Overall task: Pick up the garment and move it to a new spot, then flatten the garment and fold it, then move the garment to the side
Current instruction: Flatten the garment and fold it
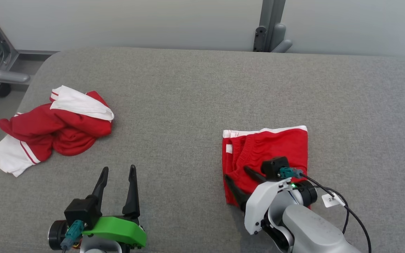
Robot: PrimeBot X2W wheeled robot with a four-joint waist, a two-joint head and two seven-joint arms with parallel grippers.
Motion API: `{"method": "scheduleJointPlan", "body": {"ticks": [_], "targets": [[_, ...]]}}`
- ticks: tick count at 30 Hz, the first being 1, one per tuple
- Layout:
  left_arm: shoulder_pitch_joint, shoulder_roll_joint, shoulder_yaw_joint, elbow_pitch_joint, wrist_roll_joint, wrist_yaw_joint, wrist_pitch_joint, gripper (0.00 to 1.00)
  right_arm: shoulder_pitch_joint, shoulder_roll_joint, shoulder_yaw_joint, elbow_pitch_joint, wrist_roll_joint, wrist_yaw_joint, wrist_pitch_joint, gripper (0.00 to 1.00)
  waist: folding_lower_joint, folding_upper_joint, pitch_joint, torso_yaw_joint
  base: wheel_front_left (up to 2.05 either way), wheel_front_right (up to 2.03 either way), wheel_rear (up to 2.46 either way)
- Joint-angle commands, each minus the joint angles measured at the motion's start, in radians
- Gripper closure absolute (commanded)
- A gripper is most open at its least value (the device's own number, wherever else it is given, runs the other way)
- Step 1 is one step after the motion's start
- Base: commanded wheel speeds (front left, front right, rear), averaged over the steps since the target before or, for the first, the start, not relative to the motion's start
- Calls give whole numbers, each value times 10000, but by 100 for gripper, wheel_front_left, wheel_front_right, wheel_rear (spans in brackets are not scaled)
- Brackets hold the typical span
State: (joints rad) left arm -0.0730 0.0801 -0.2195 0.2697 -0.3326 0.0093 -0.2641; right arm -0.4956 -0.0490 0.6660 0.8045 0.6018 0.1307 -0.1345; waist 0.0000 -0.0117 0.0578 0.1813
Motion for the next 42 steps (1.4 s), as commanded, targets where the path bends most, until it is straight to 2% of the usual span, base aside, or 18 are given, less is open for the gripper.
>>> {"method": "scheduleJointPlan", "body": {"ticks": [1, 11, 19, 26, 30, 36, 42], "targets": [[-160, -6, 50, -16, 47, 7, -3, 0, -30, -26, 315, -117, -86, 0, -16, 0, 0, 117, 19, -46, 0, 0, 0], [-199, -7, 115, 33, 87, -48, -3, 0, 62, -28, 899, -306, 8, 0, 208, 0, 0, 117, 30, -182, 0, 0, 0], [-78, 23, 185, -49, 121, -23, -3, 0, -412, -33, 121, -497, -452, 0, -663, 0, 0, 117, -156, -562, 0, 0, 0], [-94, 20, 171, -202, 190, 42, -3, 0, -492, -30, -1648, -670, -1654, 0, -1180, 0, 0, 117, -360, -1099, 0, 0, 0], [-117, 15, 187, -282, 217, 142, -3, 0, -54, -26, -2916, -1220, -2605, 0, -1297, 0, 0, 117, -435, -1364, 0, 0, 0], [104, 123, 260, -402, 224, 192, -3, 0, 1284, -26, -4850, -3270, -3777, -2, -1304, 0, 0, 117, -512, -1669, 0, 0, 0], [444, 155, 369, -594, 256, 324, -3, 0, 3033, -28, -5781, -5339, -4146, -2, -1309, 0, 0, 117, -603, -1795, 0, 0, 0]]}}
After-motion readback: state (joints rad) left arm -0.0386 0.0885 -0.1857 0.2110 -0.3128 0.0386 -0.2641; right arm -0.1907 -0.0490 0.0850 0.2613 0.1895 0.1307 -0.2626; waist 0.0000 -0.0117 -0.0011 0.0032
